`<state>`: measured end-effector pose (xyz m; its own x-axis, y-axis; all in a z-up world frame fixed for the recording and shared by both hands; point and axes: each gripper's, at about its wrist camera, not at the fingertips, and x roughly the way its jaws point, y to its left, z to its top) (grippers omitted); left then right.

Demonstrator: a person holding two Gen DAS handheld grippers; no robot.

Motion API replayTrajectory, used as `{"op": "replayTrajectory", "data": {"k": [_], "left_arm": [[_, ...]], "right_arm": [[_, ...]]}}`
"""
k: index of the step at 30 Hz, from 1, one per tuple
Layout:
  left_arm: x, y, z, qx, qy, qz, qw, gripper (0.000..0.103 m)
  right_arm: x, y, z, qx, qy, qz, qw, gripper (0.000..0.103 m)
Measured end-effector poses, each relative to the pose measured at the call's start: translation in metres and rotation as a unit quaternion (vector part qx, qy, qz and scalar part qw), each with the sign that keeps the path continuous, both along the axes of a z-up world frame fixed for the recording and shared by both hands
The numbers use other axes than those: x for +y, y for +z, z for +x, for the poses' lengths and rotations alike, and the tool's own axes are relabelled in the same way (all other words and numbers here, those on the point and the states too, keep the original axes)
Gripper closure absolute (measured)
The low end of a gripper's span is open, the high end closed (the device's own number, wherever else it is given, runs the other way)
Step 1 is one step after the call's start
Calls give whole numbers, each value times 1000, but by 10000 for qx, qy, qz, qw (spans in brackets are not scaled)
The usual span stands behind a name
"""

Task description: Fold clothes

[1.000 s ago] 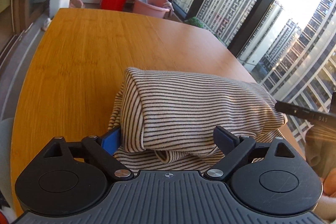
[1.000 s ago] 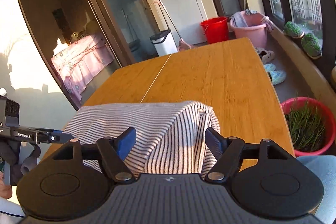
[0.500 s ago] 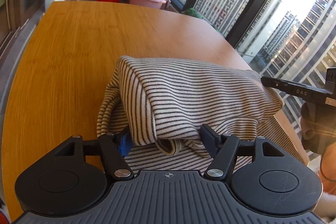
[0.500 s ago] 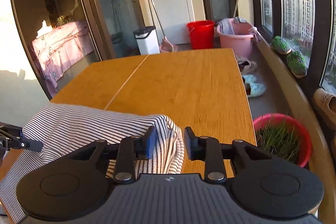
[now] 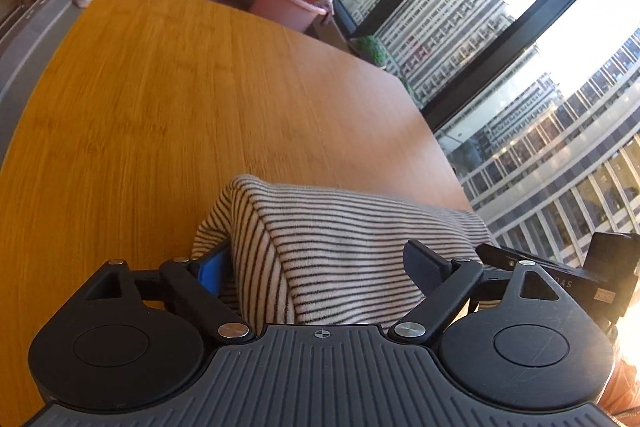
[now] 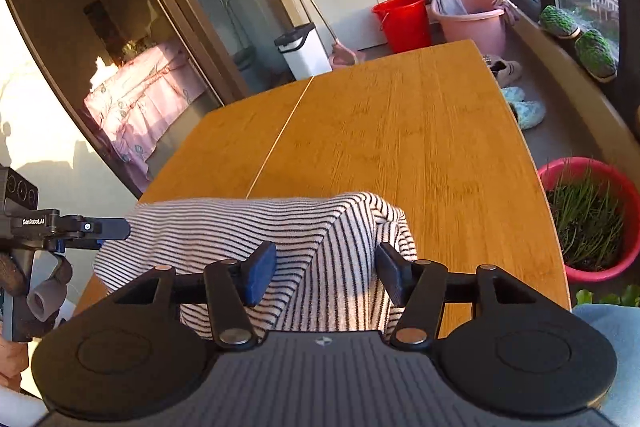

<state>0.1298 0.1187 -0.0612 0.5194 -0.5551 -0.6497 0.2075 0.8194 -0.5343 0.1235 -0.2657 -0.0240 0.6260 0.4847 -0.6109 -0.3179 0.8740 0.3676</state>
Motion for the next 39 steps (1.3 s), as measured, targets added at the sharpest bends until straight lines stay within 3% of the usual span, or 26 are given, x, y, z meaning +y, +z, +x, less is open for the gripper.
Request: {"op": "replayTrajectory", "data": {"k": [1, 6, 10, 14, 16, 21, 23, 24, 25, 27, 30, 31, 35, 36, 37, 39], "left_arm": [[-2, -4, 3, 28, -66, 34, 10000, 31], [0, 0, 34, -228, -60, 140, 9996, 47], [9, 25, 70, -520, 191, -43, 9985, 67], [7, 61, 70, -1095, 260, -110, 9936, 69], [4, 66, 58, -1191, 267, -186, 9923, 71], [-7, 35, 19, -715, -82, -92, 9974, 71], [-8, 12, 8, -348, -119, 76, 9993, 70], [-9, 4, 4, -227, -93, 169, 9996, 69], [-8, -2, 1, -165, -23, 260, 9995, 62], [-2, -4, -4, -151, 60, 185, 9997, 58], [5, 3, -6, -279, 112, 77, 9995, 40], [7, 5, -5, -312, 119, 54, 9994, 35], [0, -4, 0, -198, 21, -76, 9998, 31], [-4, -8, 2, -144, 12, -39, 9999, 33], [-6, -9, 3, -201, 22, 15, 9998, 35], [-5, -4, 3, -369, 149, 346, 9986, 39]], "right_arm": [[3, 0, 3, -69, 57, -30, 10000, 64], [11, 4, 43, -315, -38, 9, 9995, 77], [12, 21, 91, -463, -277, 190, 9984, 86], [8, 52, 96, -982, -238, 352, 9943, 87], [3, 59, 85, -1078, -163, 428, 9931, 87], [-10, 41, 51, -899, -84, 201, 9957, 86], [-8, 23, 42, -740, -207, -303, 9966, 84], [-7, 16, 38, -692, -284, -562, 9956, 79], [-10, 13, 33, -654, -326, -583, 9956, 75], [-17, 13, 24, -606, -388, -425, 9965, 69], [-29, 20, 13, -730, -492, -137, 9960, 50], [-31, 21, 12, -736, -501, -75, 9960, 48], [-24, 0, 19, -374, -506, 124, 9979, 47], [-20, -5, 20, -318, -539, 70, 9980, 52], [-14, -8, 17, -358, -523, -6, 9980, 65], [-5, -5, 11, -429, -288, 57, 9986, 67]]}}
